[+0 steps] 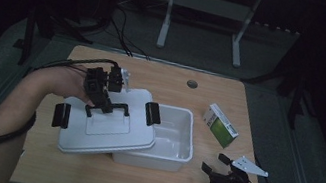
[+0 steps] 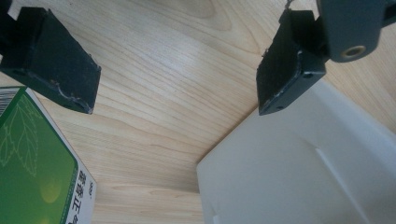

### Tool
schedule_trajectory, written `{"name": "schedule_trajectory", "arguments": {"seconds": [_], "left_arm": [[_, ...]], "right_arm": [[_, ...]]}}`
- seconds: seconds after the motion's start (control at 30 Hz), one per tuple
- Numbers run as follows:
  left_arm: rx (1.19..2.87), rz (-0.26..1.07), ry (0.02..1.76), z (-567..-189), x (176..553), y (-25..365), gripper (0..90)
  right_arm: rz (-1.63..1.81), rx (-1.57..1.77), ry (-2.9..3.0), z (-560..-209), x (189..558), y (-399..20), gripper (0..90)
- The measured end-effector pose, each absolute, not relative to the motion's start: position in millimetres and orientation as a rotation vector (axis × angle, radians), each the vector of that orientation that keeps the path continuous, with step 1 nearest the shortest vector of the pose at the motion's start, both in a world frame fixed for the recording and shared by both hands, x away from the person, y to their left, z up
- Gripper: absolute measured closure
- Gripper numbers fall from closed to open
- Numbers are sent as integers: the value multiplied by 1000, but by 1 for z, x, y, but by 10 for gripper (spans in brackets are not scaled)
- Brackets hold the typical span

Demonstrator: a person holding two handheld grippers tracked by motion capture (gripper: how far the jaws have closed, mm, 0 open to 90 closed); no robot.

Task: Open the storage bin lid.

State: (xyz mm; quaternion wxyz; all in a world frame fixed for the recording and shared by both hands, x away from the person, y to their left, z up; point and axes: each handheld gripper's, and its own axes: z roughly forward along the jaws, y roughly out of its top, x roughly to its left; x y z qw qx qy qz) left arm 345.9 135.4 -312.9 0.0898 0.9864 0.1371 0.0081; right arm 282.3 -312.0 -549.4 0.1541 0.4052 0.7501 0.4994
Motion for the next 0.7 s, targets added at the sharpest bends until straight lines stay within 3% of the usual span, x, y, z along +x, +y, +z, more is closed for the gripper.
{"name": "schedule_trajectory", "arguments": {"seconds": [0.7], "left_arm": [[2860,7,619,-325,328,216,839]], "right_arm": [[1429,1166,2148,-550,283,-312,134]]}}
